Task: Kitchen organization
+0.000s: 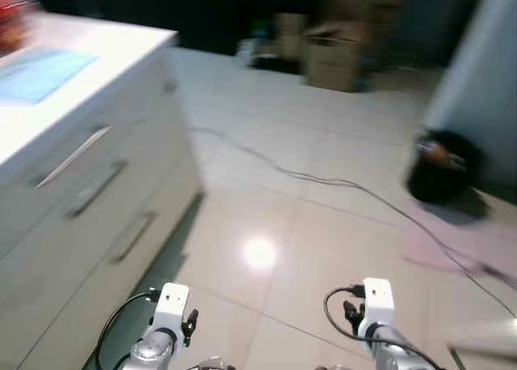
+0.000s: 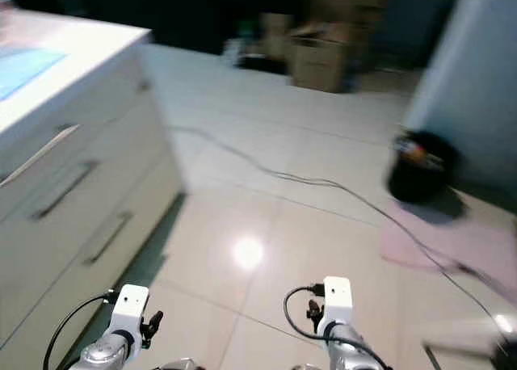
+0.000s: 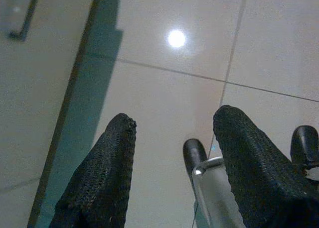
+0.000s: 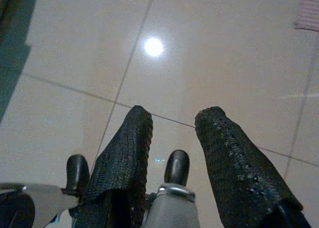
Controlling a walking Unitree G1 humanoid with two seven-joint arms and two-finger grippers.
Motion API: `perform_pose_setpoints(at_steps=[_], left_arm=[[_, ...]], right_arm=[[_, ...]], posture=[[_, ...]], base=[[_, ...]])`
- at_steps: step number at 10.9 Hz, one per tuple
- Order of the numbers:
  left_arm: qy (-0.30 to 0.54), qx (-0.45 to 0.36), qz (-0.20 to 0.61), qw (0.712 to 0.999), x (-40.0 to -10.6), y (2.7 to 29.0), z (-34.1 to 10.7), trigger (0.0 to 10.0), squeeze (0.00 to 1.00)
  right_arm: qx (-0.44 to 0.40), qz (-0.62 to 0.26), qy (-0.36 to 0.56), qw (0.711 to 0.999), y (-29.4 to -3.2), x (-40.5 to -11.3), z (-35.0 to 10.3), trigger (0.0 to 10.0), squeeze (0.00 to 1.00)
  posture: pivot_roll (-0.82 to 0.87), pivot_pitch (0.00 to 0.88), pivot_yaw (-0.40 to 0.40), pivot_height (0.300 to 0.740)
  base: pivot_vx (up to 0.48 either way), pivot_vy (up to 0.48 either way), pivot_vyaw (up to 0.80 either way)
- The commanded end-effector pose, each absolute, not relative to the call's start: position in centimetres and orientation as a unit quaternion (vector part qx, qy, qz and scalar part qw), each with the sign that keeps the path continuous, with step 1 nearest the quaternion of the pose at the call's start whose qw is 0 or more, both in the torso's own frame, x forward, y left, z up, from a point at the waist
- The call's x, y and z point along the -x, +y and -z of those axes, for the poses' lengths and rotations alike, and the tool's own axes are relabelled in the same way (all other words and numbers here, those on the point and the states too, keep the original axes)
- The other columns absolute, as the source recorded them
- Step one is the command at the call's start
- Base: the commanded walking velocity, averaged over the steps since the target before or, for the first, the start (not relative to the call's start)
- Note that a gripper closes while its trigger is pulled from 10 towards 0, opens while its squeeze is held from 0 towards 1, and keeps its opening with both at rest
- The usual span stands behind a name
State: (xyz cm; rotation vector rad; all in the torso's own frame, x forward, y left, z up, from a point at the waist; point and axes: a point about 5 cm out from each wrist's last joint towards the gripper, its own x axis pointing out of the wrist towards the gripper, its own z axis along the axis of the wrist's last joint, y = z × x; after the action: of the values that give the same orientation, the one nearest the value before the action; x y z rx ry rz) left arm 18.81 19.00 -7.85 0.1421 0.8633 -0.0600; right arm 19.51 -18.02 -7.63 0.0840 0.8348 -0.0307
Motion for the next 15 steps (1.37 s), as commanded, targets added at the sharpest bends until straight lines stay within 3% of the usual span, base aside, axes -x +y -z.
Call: perform_pose_setpoints(at_steps=[1,15], left_arm=[[0.417,-0.068,0.022,0.906,-18.61,19.37,7.87,10.0,0.00],[0.422,-0.071,0.019,0.904,-18.36,19.60,7.98,10.0,0.00]], right_arm=[[-0.042,0.010,0.408,0.912,-17.74,-19.27,7.78,10.0,0.00],[-0.054,0.008,0.410,0.910,-17.42,-19.14,7.88,10.0,0.00]], posture=[[-0.01,0.044,0.057,0.740],[-0.01,0.054,0.064,0.740]], base=[[0.000,0.000,0.80],[0.000,0.000,0.80]])
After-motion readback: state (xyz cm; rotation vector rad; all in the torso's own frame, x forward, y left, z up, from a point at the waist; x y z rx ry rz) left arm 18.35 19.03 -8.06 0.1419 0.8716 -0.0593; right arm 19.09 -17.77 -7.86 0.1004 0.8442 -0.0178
